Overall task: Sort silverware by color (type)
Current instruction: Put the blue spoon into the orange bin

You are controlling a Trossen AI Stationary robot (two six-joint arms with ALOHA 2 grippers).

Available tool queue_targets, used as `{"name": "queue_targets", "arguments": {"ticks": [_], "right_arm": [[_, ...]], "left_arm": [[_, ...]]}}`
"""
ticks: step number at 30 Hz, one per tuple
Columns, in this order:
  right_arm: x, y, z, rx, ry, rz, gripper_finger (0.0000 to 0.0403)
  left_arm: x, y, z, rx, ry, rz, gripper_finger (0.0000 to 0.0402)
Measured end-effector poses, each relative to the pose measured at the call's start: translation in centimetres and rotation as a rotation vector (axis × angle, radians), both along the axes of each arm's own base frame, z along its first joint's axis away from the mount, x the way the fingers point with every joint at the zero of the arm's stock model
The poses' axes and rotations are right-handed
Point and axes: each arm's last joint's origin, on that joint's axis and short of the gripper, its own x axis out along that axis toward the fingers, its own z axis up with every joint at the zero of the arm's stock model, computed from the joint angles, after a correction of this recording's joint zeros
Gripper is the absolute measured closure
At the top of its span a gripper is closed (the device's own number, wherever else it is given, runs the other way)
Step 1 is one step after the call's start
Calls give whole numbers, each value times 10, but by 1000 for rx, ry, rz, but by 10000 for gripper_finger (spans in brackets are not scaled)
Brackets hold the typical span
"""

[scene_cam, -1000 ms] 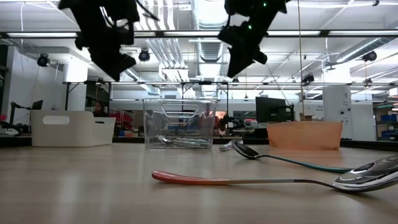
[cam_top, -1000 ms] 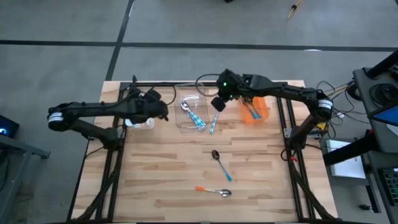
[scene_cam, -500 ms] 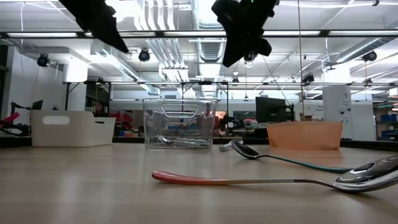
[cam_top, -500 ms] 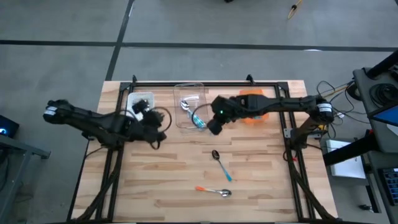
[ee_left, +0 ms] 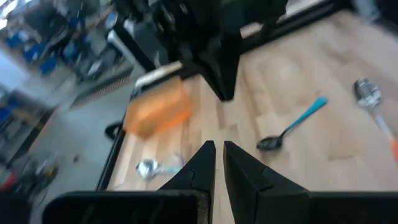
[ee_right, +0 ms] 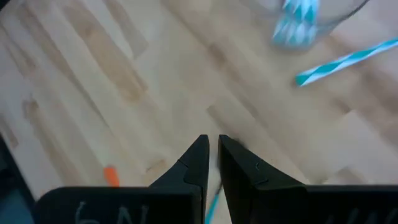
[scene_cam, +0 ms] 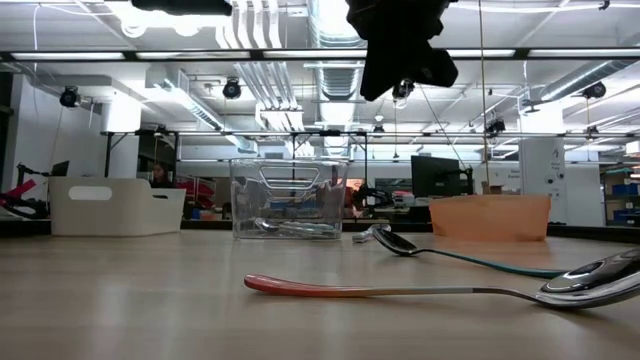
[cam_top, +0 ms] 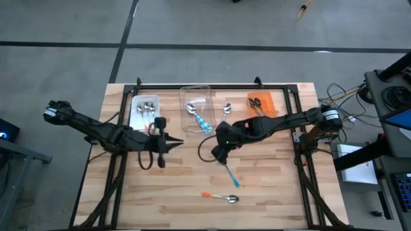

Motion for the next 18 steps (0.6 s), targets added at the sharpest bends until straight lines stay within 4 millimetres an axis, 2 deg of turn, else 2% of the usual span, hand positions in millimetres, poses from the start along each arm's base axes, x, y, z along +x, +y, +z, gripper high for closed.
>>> {"name": "queue_targets", "arguments": {"ticks": [3,8,14,18], "right_arm": [[5,8,-10,43,32,2,376],[13,15,-30,123,104,-14,376],[16,20,-54,182,229,-45,376],[15,28,-68,185,321,-48,376]], "left_arm": [[-9,5,-5,-17,-74,-56,387],[-26,17,-8,-44,-192,-49,387],[-40,25,-10,-64,-261,-32,387],[-46,26,-7,-8,-275,-44,387]]}}
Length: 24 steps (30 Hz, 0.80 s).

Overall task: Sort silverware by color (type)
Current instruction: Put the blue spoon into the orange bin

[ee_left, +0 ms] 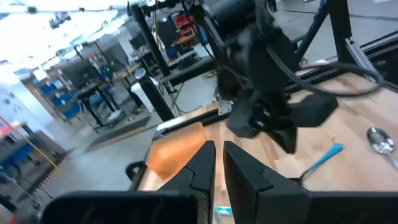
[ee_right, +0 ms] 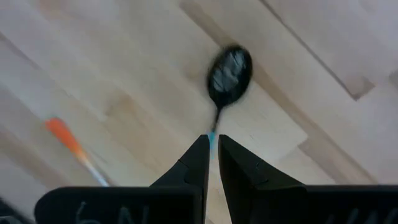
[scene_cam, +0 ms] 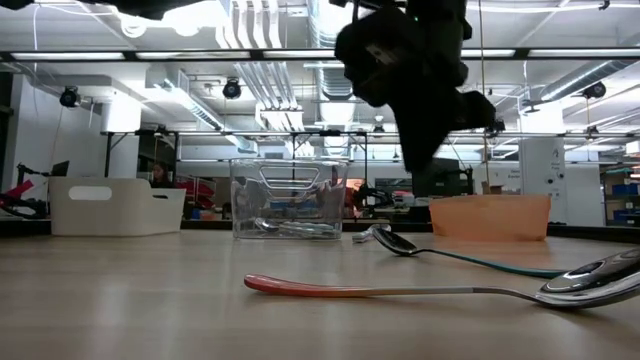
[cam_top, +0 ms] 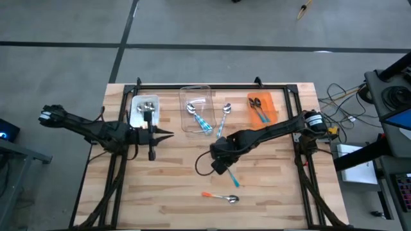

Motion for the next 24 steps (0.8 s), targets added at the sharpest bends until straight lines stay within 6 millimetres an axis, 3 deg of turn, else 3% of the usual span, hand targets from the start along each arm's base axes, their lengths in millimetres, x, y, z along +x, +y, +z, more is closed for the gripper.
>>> {"name": "queue_targets", "arguments": {"ticks": [7,13,18,24], "right_arm": [[3,15,-27,-16,92,30,376],[4,21,-37,-13,120,37,368],[4,21,-37,-27,118,35,326],[5,19,-38,-42,116,-4,269]], "left_arm": [[-7,3,-1,133,8,-10,387],[-14,3,-15,1,1,-203,387],[-18,-1,-23,-42,47,-376,387],[-21,1,-20,-32,137,-337,387]]}}
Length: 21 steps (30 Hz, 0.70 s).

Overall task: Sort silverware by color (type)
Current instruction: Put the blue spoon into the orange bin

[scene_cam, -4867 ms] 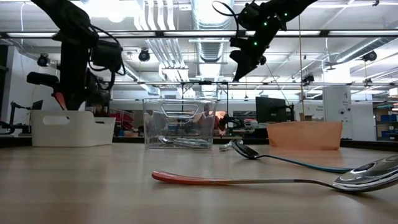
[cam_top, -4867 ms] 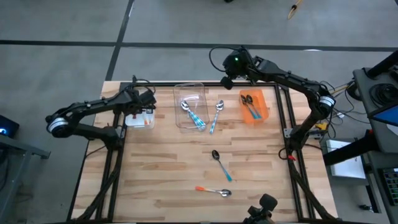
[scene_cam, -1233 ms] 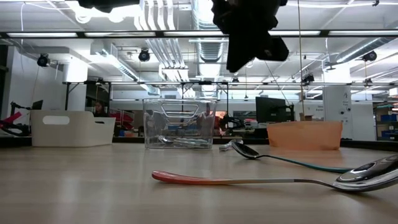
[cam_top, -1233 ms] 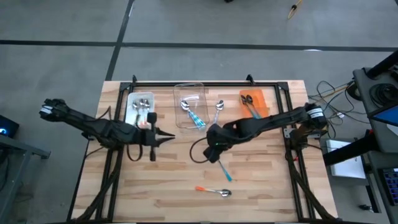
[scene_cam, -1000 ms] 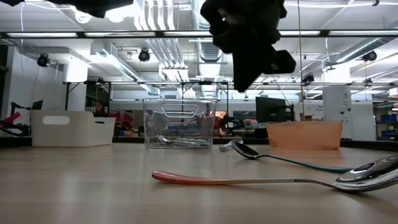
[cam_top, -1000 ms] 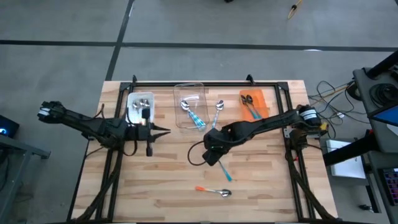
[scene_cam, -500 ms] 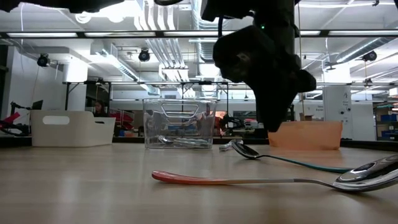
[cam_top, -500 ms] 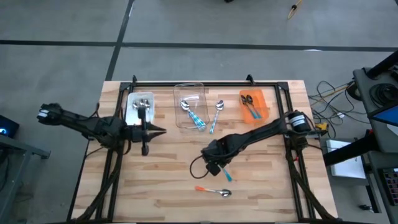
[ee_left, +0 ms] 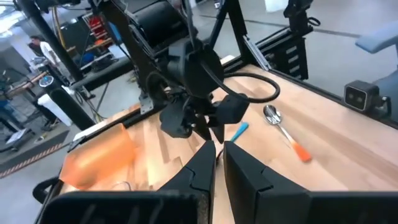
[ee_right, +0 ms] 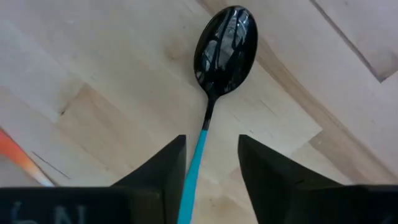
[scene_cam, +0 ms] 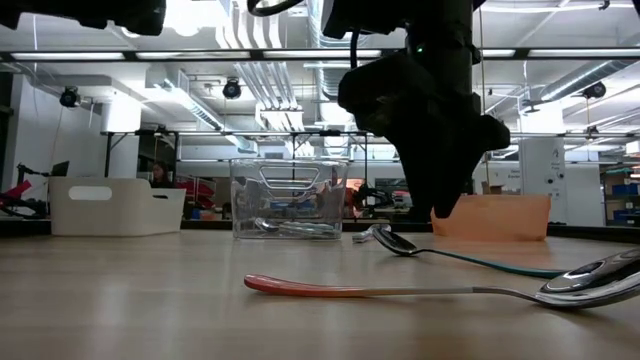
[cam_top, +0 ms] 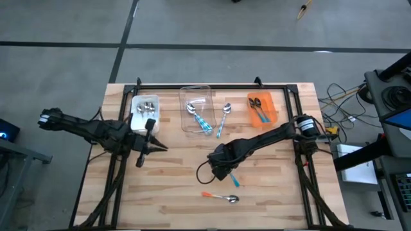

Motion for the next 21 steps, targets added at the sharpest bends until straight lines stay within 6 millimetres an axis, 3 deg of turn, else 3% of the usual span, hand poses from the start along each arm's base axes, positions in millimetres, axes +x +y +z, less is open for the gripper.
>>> {"name": "queue_targets", "arguments": {"ticks": [9,21], "right_arm": [[3,1,-13,-2,37,-44,238],[6,1,-25,-9,56,-33,261]], "left_arm": [[-3,1,3,9,33,0,387],[-3,1,4,27,28,-3,387]]}}
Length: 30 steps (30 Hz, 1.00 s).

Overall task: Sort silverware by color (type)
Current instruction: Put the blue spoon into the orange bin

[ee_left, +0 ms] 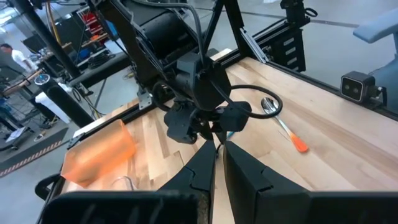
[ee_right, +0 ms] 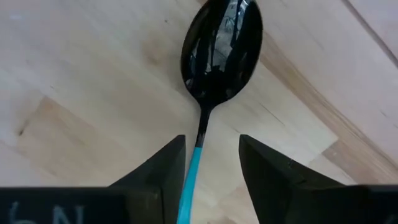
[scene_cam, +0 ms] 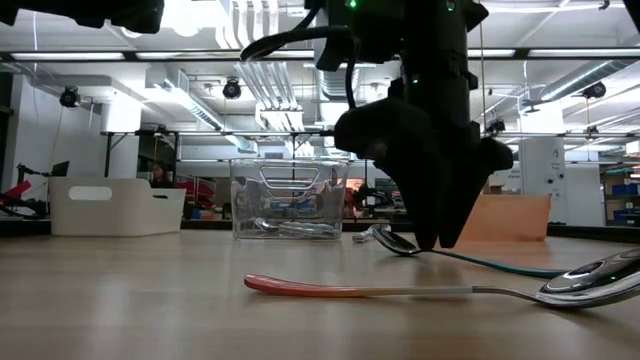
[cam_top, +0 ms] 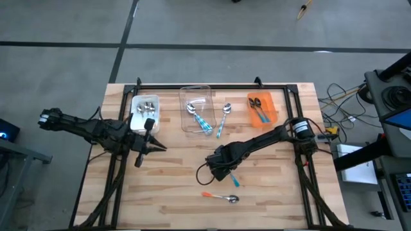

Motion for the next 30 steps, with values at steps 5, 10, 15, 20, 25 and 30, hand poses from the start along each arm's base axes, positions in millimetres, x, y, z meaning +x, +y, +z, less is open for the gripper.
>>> {"name": "queue_targets", "arguments": {"ticks": [5,10,15,20,25,30], "right_arm": [[3,0,0,-25,-38,-3,272],[4,-1,-1,-41,-56,-6,283],[5,0,-3,-37,-68,-17,298],[4,0,-4,-38,-66,-17,305],[4,0,-7,-35,-76,-17,305],[7,3,-23,-34,-51,1,305]], "left_arm": [[0,0,0,0,-2,0,387],[0,0,0,1,-2,0,387],[0,0,0,1,-2,0,387],[0,0,0,1,-2,0,387],[0,0,1,1,-3,0,387],[0,0,1,5,-4,-1,387]]}}
